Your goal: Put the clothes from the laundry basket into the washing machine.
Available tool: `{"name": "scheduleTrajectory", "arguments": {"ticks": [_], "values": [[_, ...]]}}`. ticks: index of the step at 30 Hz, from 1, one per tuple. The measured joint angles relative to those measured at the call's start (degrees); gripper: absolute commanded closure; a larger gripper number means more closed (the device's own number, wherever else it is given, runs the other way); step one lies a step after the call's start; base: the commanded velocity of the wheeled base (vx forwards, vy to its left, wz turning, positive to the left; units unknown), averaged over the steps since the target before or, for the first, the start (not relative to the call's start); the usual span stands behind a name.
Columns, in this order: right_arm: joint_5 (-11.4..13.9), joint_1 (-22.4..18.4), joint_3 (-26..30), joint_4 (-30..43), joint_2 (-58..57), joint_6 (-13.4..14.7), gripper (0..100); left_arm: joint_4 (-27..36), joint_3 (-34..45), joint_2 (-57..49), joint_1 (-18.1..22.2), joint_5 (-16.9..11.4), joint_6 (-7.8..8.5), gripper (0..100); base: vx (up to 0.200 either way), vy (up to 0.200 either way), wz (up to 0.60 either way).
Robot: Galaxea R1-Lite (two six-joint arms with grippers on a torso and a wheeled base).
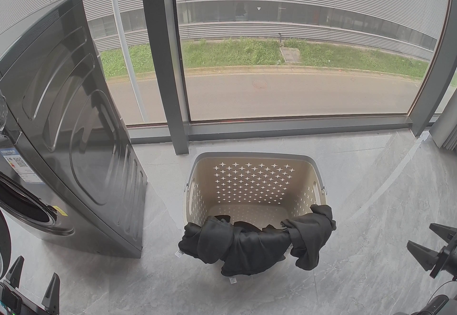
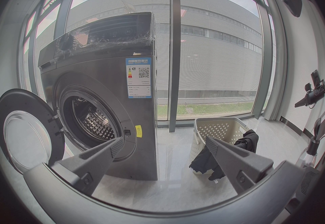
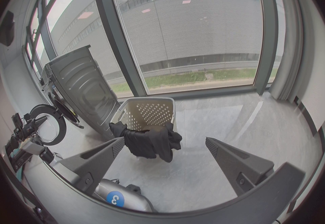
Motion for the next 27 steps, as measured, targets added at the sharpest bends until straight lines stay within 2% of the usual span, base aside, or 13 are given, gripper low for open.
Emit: {"name": "scheduleTrajectory", "arguments": {"ticks": [6, 9, 16, 23, 27], "values": [[0.69, 1.46, 0.99, -9.42, 13.84, 0.28, 0, 0.0, 0.0, 0.0, 0.0, 0.0, -0.01, 0, 0.0, 0.0, 0.0], [0.8, 2.32, 2.32, -18.02, 23.17, 0.35, 0, 0.0, 0.0, 0.0, 0.0, -0.02, -0.04, 0, 0.0, 0.0, 0.0], [0.41, 4.35, 5.4, -30.49, 37.64, 0.5, 0, 0.0, 0.0, -0.02, 0.0, -0.02, -0.04, 0, 0.0, 0.0, 0.0], [0.2, 6.01, 7.33, -36.3, 49.01, 0.85, 0, 0.0, 0.0, -0.02, 0.0, -0.09, -0.06, 0, 0.0, 0.0, 0.0], [0.02, 7.3, 7.44, -40.62, 54.14, 2.28, 0, 0.0, 0.0, -0.02, 0.0, -0.11, -0.04, 0, 0.0, 0.0, 0.0]]}}
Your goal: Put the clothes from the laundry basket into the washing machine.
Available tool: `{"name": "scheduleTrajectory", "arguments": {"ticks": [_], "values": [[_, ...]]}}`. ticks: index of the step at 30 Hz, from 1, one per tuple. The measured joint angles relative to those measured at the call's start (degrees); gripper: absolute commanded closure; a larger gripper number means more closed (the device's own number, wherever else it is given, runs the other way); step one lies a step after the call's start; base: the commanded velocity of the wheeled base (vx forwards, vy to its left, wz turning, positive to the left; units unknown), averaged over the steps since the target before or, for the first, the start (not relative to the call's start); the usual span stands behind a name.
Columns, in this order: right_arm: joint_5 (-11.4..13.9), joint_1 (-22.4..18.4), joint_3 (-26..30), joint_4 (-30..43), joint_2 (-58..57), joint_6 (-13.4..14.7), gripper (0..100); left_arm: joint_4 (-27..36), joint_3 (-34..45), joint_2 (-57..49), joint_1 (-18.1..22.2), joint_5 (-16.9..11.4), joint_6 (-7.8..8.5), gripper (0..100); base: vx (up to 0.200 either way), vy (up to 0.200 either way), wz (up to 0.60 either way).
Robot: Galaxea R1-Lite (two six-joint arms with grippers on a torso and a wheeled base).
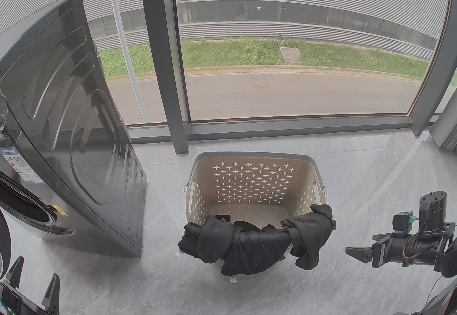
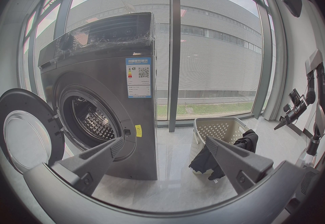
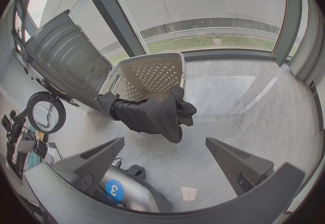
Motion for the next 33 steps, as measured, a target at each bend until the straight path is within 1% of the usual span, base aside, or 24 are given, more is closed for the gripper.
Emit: {"name": "scheduleTrajectory", "arguments": {"ticks": [4, 9, 13, 15, 24, 28, 33], "values": [[-0.4, 1.51, 0.0, -5.42, 6.06, 1.22, 0, -0.02, 0.0, 0.02, 0.0, -0.02, 0.02, 0, 0.0, 0.0, 0.0], [-1.67, 3.34, -0.05, -11.06, 13.12, 1.8, 0, -0.02, 0.0, 0.02, 0.0, -0.06, 0.04, 0, 0.0, 0.0, 0.0], [-2.12, 4.49, -0.22, -15.71, 18.08, 2.07, 0, -0.02, 0.0, 0.0, 0.0, -0.11, 0.06, 0, 0.0, 0.0, 0.0], [-2.45, 4.88, -0.4, -19.16, 20.89, 2.29, 0, -0.02, 0.0, 0.0, 0.0, -0.11, 0.06, 0, 0.0, 0.0, 0.0], [-4.35, 5.6, -0.9, -39.5, 36.35, 3.19, 0, -0.04, 0.0, 0.02, 0.0, -0.11, 0.06, 0, 0.0, 0.0, 0.0], [-4.62, 5.57, -1.73, -43.25, 41.78, 3.28, 0, -0.04, 0.0, 0.02, 0.0, -0.09, 0.06, 0, 0.0, 0.0, 0.0], [-4.67, 5.53, -4.33, -43.74, 45.37, 3.36, 0, -0.02, 0.0, 0.02, 0.0, -0.11, 0.06, 0, 0.0, 0.0, 0.0]]}}
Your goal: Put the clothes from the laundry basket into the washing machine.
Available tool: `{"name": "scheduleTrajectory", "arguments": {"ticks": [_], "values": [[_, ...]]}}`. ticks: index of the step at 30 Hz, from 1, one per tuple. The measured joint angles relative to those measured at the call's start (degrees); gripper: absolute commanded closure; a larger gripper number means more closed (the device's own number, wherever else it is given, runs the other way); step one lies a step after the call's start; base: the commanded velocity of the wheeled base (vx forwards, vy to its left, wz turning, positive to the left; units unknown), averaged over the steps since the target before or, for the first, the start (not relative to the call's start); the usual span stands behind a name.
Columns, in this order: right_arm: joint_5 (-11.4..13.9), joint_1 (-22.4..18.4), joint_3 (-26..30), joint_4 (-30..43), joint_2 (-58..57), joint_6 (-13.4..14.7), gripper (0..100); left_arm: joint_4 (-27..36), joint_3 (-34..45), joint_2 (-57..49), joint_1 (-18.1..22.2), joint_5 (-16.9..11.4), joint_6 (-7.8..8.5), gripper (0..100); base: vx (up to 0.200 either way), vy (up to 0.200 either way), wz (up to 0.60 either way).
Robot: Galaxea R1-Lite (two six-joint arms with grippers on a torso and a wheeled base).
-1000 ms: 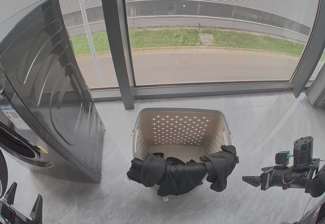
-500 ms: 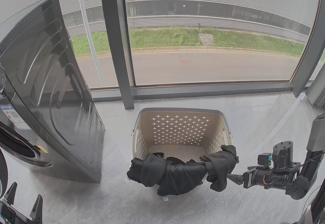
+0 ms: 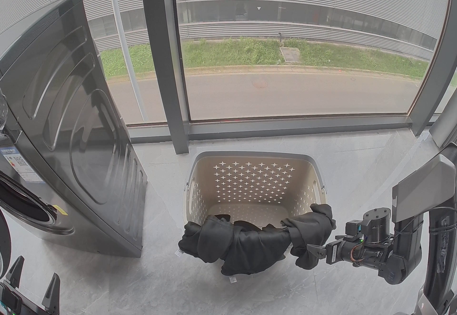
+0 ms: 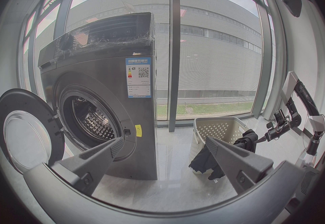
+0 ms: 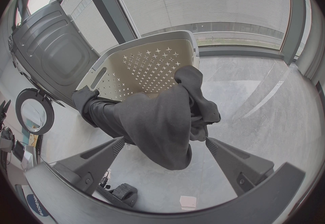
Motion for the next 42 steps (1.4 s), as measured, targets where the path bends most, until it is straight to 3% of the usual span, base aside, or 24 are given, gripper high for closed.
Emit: {"name": "scheduleTrajectory", "arguments": {"ticks": [6, 7, 21, 28, 42], "values": [[-0.04, 0.33, -2.5, 0.07, 1.54, 0.09, 0, 0.0, 0.0, 0.0, 0.0, 0.0, -0.04, 0, 0.0, 0.0, 0.0], [-0.04, 0.33, -2.72, 0.05, 1.71, 0.18, 100, 0.0, 0.0, 0.0, 0.0, 0.0, -0.04, 0, 0.0, 0.0, 0.0], [0.02, 1.3, -1.29, 0.0, 1.23, 1.41, 100, 0.0, 0.0, 0.0, 0.0, 0.02, -0.09, 0, 0.0, 0.0, 0.0], [0.11, 3.56, 1.69, 0.0, -1.77, 4.21, 100, 0.0, 0.0, -0.02, 0.0, 0.02, -0.09, 0, 0.0, 0.0, 0.0], [0.57, 10.12, 6.81, 0.13, -18.47, 7.11, 100, 0.0, 0.0, -0.02, 0.0, 0.07, -0.15, 0, 0.0, 0.0, 0.0]]}}
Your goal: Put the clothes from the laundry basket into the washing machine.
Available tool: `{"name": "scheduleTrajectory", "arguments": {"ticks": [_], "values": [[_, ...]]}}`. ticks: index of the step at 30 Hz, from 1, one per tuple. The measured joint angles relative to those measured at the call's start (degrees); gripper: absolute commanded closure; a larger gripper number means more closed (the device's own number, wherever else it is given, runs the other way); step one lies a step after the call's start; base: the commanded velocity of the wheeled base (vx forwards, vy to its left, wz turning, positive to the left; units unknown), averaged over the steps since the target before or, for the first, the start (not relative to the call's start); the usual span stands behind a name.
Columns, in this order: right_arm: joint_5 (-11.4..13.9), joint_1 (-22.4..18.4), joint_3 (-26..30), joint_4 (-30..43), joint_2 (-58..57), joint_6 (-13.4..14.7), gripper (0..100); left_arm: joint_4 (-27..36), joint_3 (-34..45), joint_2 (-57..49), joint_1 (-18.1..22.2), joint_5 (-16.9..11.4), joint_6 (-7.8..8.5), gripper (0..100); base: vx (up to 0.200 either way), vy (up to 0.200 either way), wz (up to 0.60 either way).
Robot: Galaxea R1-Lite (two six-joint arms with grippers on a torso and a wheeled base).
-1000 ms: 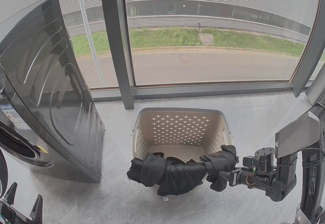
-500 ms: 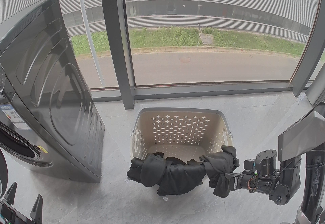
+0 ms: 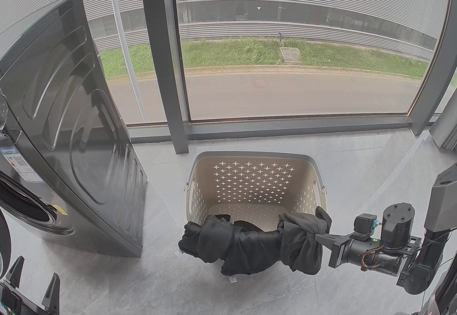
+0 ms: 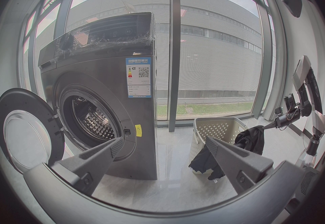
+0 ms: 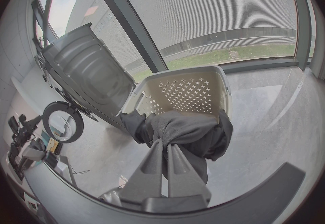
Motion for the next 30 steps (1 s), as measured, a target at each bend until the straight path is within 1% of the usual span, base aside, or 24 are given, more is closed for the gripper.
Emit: {"name": "scheduleTrajectory", "arguments": {"ticks": [5, 11, 18, 23, 27, 28, 30], "values": [[1.23, 0.72, -0.17, -0.02, -3.43, 1.27, 100, 0.02, 0.0, 0.0, 0.0, 0.01, -0.02, 0, 0.0, 0.0, 0.0], [0.95, 0.44, -0.3, -0.02, -4.83, 1.49, 100, 0.02, 0.0, 0.02, 0.0, 0.04, -0.02, 0, 0.0, 0.0, 0.0], [0.27, -0.96, -1.33, -0.15, -0.59, 1.54, 100, 0.02, 0.0, 0.02, 0.0, 0.04, -0.02, 0, 0.0, 0.0, 0.0], [-0.93, -2.69, -3.12, -0.2, 4.27, 1.38, 100, 0.02, 0.0, 0.0, 0.0, 0.04, -0.02, 0, 0.0, 0.0, 0.0], [-1.18, -3.85, -4.49, -0.2, 7.16, 1.1, 100, 0.02, 0.0, 0.02, 0.0, 0.04, -0.02, 0, 0.0, 0.0, 0.0], [-1.21, -4.08, -4.74, -0.22, 7.72, 1.05, 0, 0.02, 0.0, 0.02, 0.0, 0.04, -0.02, 0, 0.0, 0.0, 0.0], [-1.23, -4.6, -5.05, -0.22, 8.66, 0.99, 0, 0.02, 0.0, 0.02, 0.0, 0.04, -0.02, 0, 0.0, 0.0, 0.0]]}}
